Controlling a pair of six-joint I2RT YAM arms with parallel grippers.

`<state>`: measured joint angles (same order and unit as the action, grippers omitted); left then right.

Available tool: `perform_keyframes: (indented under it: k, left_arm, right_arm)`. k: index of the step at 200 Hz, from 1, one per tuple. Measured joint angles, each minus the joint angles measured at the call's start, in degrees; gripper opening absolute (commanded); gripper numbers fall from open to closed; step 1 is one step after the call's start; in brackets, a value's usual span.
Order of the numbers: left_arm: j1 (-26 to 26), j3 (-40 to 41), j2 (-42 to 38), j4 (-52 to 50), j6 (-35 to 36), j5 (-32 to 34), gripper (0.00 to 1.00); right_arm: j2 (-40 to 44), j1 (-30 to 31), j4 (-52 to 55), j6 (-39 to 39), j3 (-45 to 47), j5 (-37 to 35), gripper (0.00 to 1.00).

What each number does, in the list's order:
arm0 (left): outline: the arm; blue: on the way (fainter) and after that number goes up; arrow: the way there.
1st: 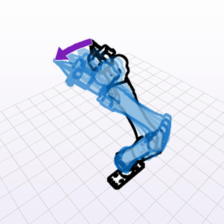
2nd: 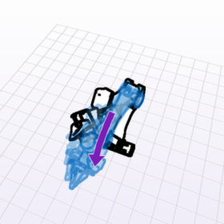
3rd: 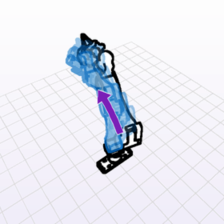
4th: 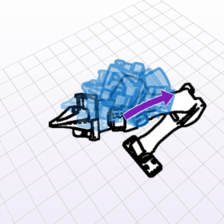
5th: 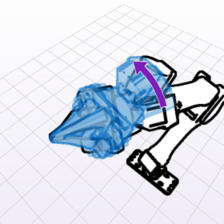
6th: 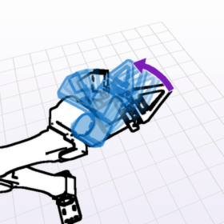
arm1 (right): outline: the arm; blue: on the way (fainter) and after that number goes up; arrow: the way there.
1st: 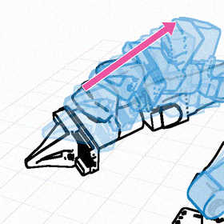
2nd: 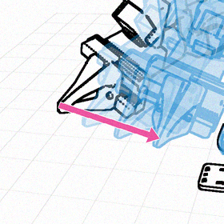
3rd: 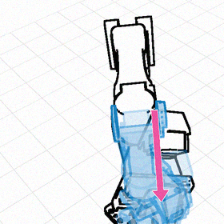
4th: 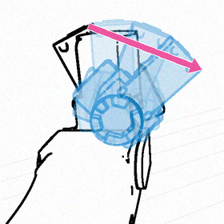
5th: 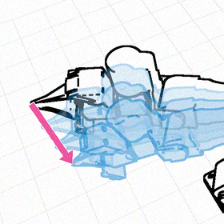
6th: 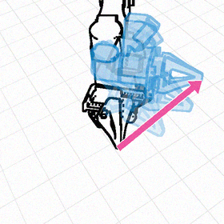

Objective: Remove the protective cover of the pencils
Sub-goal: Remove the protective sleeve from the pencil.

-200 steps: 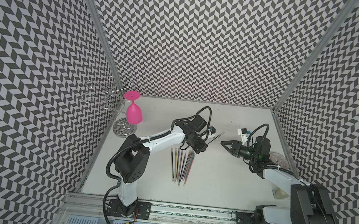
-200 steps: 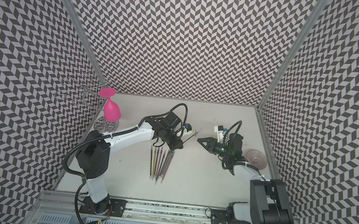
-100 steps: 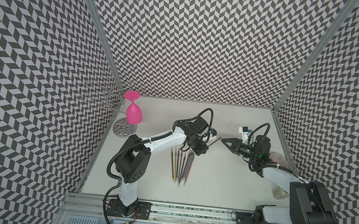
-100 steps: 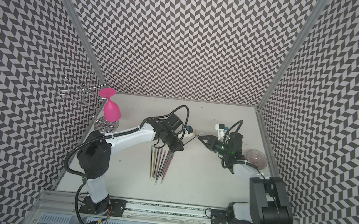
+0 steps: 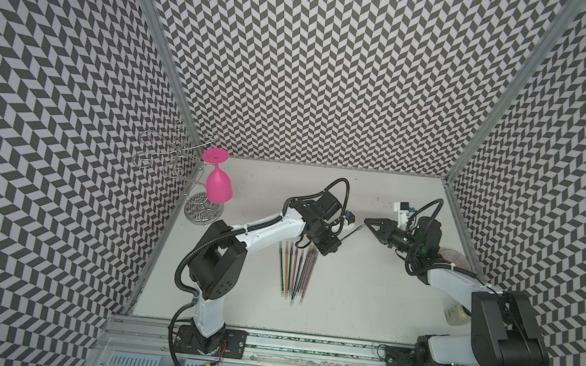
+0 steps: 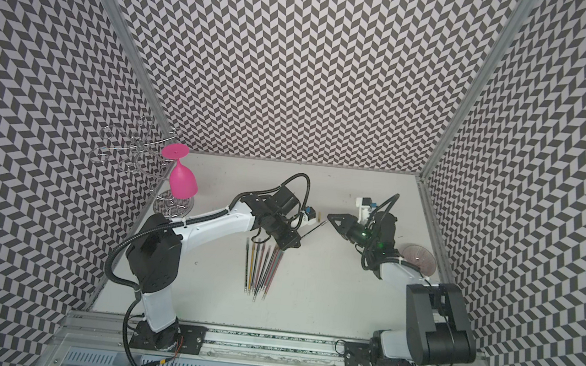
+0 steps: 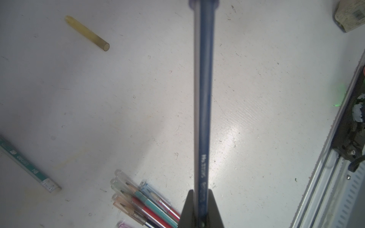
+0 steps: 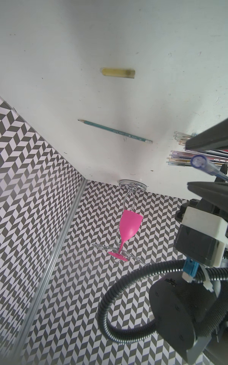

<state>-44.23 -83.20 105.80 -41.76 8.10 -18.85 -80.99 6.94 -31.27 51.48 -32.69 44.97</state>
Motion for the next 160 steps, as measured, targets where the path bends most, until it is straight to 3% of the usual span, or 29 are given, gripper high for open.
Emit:
perform_keyframes:
  k: [91, 160]
  left_arm:
    - [0.00, 0.00, 0.00, 0.00, -0.02, 0.02, 0.00]
    - [-0.04, 0.00, 0.00, -0.09, -0.02, 0.15, 0.00]
  right_arm:
    - [-1.36, 2.27, -3.93, 3.45, 0.94, -0.17, 0.29]
    - [-1.60, 2.82, -5.07, 4.68, 2.05, -1.55, 0.14]
